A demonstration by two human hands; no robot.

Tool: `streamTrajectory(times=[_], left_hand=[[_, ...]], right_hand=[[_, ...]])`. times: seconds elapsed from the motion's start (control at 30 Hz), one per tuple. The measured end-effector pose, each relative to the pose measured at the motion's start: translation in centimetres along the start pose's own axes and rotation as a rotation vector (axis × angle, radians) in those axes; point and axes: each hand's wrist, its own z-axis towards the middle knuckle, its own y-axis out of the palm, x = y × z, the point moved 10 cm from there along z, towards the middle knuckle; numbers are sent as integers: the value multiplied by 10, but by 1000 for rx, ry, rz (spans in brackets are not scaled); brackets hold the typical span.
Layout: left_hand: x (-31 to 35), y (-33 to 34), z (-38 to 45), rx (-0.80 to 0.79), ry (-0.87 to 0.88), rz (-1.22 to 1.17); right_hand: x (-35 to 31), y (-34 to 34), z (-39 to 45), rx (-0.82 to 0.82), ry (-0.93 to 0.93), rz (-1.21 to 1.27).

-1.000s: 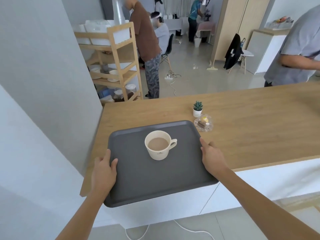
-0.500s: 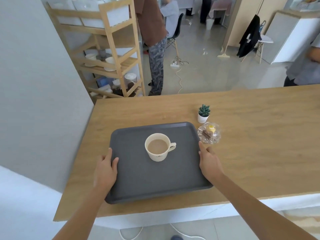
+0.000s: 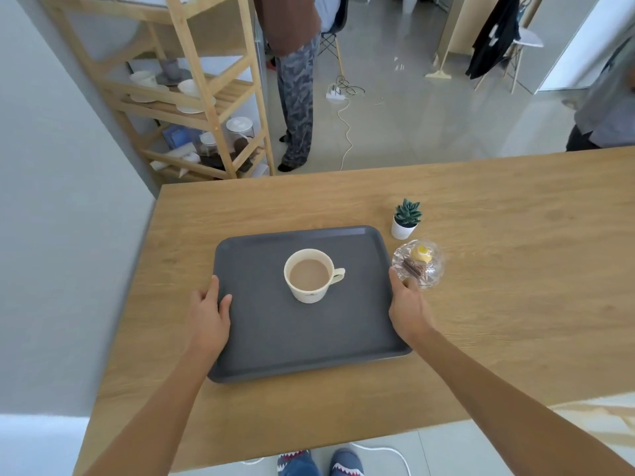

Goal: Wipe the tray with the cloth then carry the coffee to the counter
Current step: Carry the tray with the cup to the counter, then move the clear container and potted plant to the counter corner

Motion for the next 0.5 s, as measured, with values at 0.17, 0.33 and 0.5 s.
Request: streamTrajectory(times=[0.17, 0.33, 0.5], left_hand=[[-5, 5, 14, -1, 11, 21], [-4, 5, 19, 23, 42, 124], [-1, 2, 19, 44, 33, 200]], right_hand=[[-5, 5, 7, 5, 40, -56], [-8, 4, 10, 18, 72, -118], [-13, -5, 6, 48, 58, -145]])
